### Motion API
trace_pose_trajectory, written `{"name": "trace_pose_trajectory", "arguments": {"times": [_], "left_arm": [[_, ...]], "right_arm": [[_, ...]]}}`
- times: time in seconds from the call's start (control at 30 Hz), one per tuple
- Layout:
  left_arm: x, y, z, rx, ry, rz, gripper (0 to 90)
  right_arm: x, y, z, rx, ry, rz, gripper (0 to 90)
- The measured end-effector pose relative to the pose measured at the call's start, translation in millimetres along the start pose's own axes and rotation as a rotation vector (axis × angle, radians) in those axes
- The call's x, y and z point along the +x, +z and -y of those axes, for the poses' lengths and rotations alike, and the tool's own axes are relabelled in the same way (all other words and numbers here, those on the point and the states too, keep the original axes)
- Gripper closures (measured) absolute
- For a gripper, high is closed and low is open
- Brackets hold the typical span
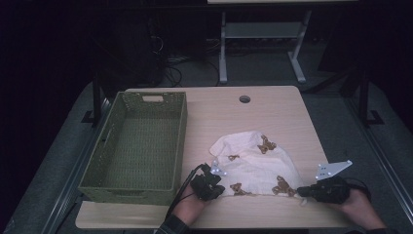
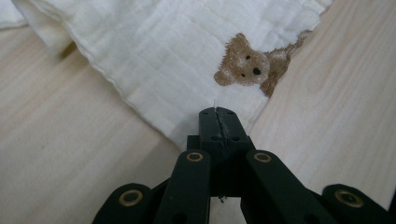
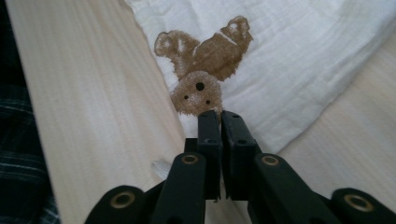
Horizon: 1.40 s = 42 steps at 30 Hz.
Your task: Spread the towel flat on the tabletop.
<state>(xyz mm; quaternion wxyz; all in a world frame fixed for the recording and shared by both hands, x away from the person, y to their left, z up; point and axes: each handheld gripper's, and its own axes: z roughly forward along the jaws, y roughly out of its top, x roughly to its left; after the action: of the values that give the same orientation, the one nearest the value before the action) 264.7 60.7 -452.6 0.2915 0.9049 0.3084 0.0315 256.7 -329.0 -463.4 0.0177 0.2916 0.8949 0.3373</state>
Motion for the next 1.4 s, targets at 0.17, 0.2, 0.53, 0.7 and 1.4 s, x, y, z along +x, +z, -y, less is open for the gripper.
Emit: {"name": "trace_pose_trajectory", "arguments": {"times": [0.17,0.2,0.53,0.7,1.4], "left_arm": [[-0.6,1.9,-2.0,-0.015,0.011,0.000,80.6],[-0.9,2.3,-2.5,-0.018,0.011,-0.002,78.5],[2.5,5.6,-6.2,-0.043,0.016,-0.023,66.1],[3.6,6.2,-6.7,-0.043,0.021,-0.019,64.8],[2.7,6.1,-6.0,-0.039,0.046,-0.025,64.2]], "right_arm": [[-6.6,-4.2,-11.2,-0.056,0.020,0.017,77.0],[-8.9,-4.2,-15.0,-0.062,0.022,0.033,75.6],[-41.9,5.7,-59.8,-0.109,0.034,0.111,73.1],[-64.5,13.8,-88.4,-0.126,0.053,0.135,73.1],[-111.6,76.2,-149.1,-0.100,0.118,0.038,75.7]]}}
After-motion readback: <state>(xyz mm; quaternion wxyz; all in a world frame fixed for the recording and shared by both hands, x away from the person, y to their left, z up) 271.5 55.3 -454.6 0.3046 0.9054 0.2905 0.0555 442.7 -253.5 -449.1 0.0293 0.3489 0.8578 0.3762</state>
